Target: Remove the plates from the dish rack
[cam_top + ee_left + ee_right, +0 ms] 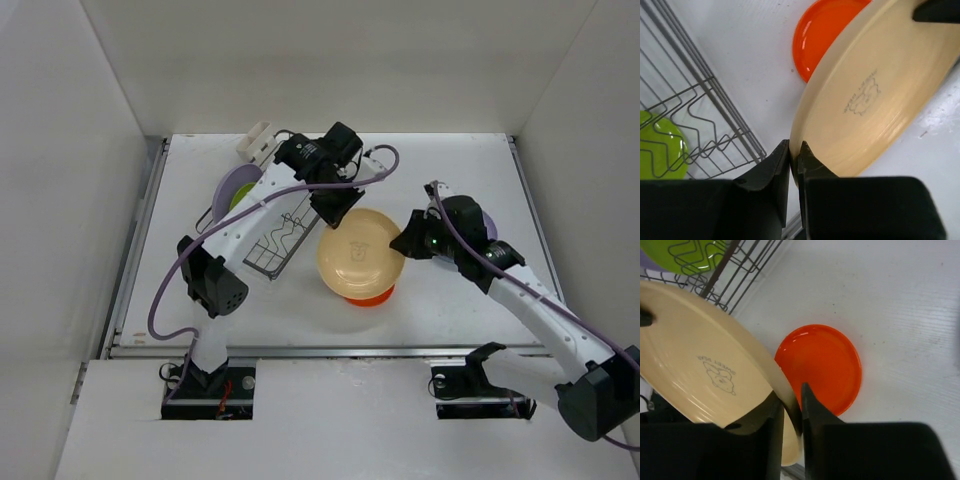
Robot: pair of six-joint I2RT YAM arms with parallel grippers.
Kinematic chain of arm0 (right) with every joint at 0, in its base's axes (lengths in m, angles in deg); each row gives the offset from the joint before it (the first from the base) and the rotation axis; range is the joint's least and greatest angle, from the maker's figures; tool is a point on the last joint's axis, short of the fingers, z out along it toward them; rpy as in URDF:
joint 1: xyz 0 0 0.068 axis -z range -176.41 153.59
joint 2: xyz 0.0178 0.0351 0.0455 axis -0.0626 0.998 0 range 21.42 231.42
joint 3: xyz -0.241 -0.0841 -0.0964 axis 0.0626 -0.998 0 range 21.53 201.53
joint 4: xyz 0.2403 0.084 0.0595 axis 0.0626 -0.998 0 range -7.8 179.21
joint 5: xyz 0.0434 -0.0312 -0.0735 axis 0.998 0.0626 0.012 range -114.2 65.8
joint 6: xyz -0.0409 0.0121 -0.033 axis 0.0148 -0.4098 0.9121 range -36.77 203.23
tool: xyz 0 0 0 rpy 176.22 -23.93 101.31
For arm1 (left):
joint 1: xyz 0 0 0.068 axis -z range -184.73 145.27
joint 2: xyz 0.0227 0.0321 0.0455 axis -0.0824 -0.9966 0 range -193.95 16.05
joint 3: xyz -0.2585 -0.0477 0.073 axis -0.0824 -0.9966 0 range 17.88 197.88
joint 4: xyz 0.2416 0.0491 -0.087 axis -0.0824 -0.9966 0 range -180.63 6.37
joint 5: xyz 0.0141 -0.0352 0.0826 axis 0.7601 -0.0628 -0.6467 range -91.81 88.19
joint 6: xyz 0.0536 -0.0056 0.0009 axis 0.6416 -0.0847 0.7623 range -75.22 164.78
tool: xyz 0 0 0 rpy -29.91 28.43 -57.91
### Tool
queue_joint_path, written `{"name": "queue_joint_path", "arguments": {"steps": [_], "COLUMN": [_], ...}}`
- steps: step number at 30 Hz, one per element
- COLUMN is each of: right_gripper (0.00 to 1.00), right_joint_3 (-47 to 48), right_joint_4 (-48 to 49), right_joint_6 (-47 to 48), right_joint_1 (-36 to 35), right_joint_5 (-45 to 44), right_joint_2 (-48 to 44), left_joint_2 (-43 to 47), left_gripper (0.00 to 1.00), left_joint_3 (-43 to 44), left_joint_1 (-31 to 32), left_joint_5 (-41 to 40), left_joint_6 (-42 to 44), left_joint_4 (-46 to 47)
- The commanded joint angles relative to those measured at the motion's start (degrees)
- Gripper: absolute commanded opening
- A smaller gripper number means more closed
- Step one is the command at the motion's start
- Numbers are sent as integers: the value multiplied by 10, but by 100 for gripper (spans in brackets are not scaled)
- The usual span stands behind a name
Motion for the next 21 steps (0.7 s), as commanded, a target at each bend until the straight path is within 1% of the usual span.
{"name": "queue_joint_path", "arguments": {"steps": [1,2,3,5,6,8,9,10,11,13,14,16,17,18,20,21], "right_gripper": [14,6,0,0,0,0,0,0,0,0,0,0,0,0,0,0], "right_joint_3": [20,20,20,20,25,31,31,42,50,79,88,113,120,125,125,125], "right_joint_4": [27,27,27,22,22,11,-3,-14,-27,-68,-78,-108,-117,-122,-122,-122], "right_joint_6": [2,2,-4,-4,-10,-16,-26,-37,-44,-65,-65,-80,-86,-94,-100,-108], "right_joint_1": [-16,-16,-16,-16,-16,-16,-16,-16,-10,2,19,42,57,90,132,155], "right_joint_5": [-20,-20,-20,-39,-46,-74,-88,-103,-137,-171,-192,-210,-219,-225,-225,-214], "right_joint_2": [-4,-11,-11,-29,-29,-35,-35,-27,-20,8,17,41,49,55,55,55], "left_joint_2": [46,46,52,52,52,52,47,46,40,40,54,74,100,114,145,174], "left_gripper": [0,0,0,7,8,33,47,66,98,100,100,100,100,100,100,100], "left_joint_3": [4,4,-1,-1,-1,9,17,27,36,57,57,64,64,49,22,6], "left_joint_1": [3,3,3,3,3,3,3,3,3,3,-10,-30,-41,-62,-79,-86], "left_joint_5": [8,1,-5,-37,-51,-95,-119,-144,-204,-261,-299,-307,-307,-307,-295,-289], "left_joint_6": [5,5,0,-6,-13,-20,-20,-25,-34,-39,-55,-68,-73,-78,-79,-72], "left_joint_4": [-6,0,0,7,7,7,7,1,1,1,7,18,24,37,53,61]}}
